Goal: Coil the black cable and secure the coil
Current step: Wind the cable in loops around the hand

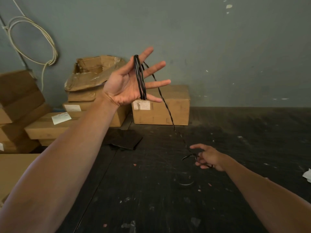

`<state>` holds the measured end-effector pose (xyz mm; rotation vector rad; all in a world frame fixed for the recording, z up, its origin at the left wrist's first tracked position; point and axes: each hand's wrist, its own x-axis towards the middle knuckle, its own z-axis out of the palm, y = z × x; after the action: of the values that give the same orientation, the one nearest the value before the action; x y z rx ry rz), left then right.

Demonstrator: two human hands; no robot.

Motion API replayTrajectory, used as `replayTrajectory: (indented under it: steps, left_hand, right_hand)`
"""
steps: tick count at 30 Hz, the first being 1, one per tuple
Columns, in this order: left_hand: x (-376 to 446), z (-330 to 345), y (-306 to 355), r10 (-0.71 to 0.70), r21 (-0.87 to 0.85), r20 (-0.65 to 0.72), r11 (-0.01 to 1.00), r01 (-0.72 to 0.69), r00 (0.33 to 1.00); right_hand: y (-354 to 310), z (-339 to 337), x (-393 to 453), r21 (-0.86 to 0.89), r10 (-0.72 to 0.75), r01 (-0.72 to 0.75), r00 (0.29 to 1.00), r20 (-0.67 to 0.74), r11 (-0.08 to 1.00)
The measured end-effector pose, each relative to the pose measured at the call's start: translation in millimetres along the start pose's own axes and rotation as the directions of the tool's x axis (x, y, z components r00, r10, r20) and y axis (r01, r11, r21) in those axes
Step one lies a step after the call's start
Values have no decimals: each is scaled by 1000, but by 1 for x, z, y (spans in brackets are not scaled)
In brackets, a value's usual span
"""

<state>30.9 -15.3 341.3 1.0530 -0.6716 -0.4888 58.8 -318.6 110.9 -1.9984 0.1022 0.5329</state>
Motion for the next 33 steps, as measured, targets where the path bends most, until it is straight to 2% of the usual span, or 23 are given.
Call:
replayTrajectory:
  steps: [2, 4, 5, 8, 10, 12, 14, 17, 19, 24, 28, 31, 33]
  left_hand:
    - [4, 3, -6, -46, 14, 29, 999, 46, 999]
    - [10, 5, -12, -84, 20, 61, 996, 83, 995]
    - [13, 6, -14, -97, 25, 77, 995, 95, 992]
    - [23, 10, -16, -118, 29, 120, 993, 116, 986]
    - [30, 15, -14, -123, 24, 149, 992, 121, 981]
    - [36, 20, -11, -122, 24, 177, 993, 119, 977]
    - [39, 23, -7, -122, 19, 199, 993, 120, 972]
    - [39, 24, -1, -131, 28, 222, 991, 128, 966]
    - [37, 22, 0, -140, 40, 237, 990, 134, 961]
    - [35, 22, -4, -171, 52, 277, 985, 163, 946]
    - [34, 24, -4, -161, 13, 292, 986, 165, 943]
    - [32, 21, 0, -146, 23, 264, 989, 145, 953]
    - [31, 18, -3, -156, 31, 231, 988, 153, 960]
  right_hand:
    - [-7, 2, 5, -38, -43, 40, 995, -95, 998]
    - [-22, 6, 5, 10, -153, 158, 966, -207, 987]
    - [-32, 9, 1, 58, -224, 237, 959, -174, 970]
    - [-62, 23, -18, 99, -440, 431, 892, 104, 897]
    - [-74, 39, -28, 110, -488, 478, 827, 279, 872]
    - [-80, 55, -32, 123, -484, 471, 809, 334, 873]
    - [-84, 70, -31, 150, -482, 458, 827, 290, 876]
    - [-92, 79, -31, 256, -500, 471, 864, 57, 844]
    - [-105, 75, -33, 328, -524, 507, 851, -44, 797]
    - [-149, 73, -42, 351, -704, 665, 709, -23, 659]
    - [-159, 71, -42, 427, -674, 644, 732, -100, 635]
    - [-148, 75, -43, 236, -678, 674, 731, -78, 700]
    - [-143, 79, -46, 90, -690, 688, 723, -13, 720]
